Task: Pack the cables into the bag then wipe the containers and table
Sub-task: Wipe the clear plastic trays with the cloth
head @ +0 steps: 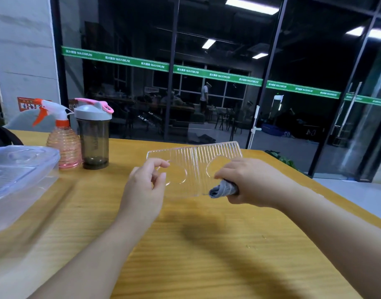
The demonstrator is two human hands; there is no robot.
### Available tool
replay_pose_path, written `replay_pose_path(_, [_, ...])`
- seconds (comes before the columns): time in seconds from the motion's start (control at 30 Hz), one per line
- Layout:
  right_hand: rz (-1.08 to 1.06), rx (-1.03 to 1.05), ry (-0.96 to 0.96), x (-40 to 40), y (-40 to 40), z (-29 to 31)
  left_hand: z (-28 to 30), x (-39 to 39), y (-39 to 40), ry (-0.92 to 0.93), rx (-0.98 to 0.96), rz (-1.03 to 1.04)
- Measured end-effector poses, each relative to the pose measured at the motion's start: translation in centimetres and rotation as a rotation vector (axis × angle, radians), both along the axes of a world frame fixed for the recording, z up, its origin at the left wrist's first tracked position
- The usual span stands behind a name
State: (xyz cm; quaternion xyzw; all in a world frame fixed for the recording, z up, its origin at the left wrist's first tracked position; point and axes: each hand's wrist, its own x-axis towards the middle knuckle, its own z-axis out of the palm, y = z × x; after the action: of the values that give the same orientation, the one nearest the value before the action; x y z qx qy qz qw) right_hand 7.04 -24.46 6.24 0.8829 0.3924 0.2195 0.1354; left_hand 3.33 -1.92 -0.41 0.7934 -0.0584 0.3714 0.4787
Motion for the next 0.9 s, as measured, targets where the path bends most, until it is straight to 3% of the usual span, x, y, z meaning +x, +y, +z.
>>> replay_pose_path(0.13, [0.176, -0.165, -0.237, 1.1, -2.0, -0.1, 0.2, 0.4, 0.8, -0.027, 0.119, 0.165])
replay_pose_path(0.23, [0.310, -0.186, -0.255, 1.3, -3.0, 0.3, 0.1, 0.6, 0.8, 0.155, 0.160, 0.179])
replay_pose_path(0.33, [0.378, -0.155, -0.266, 1.5, -3.7, 0.8, -0.3, 0.7, 0.5, 0.296, 0.193, 0.017])
replay_pose_path(0.5, [0.354, 0.035, -0.357, 1.3, -4.4, 1.3, 0.0, 0.6, 0.1, 0.195, -0.073, -0.178])
replay_pose_path(0.6, [0.343, 0.501, -0.321, 0.6, -4.3, 0.8, 0.4, 0.3, 0.0, 0.208, -0.228, -0.175])
replay_pose_path(0.7, [0.221, 1.247, -0.170, -0.9, -2.7, 0.4, 0.6, -0.1, 0.0, 0.236, -0.301, -0.211])
replay_pose_path(0.8, [-0.091, 1.992, 0.179, -1.6, -0.9, 0.1, 0.7, -0.3, -0.2, 0.255, -0.350, -0.235])
replay_pose_path(0.9, [-0.288, 2.249, 0.664, -1.1, -0.2, -0.7, 0.7, -0.3, -0.3, 0.262, -0.395, -0.251])
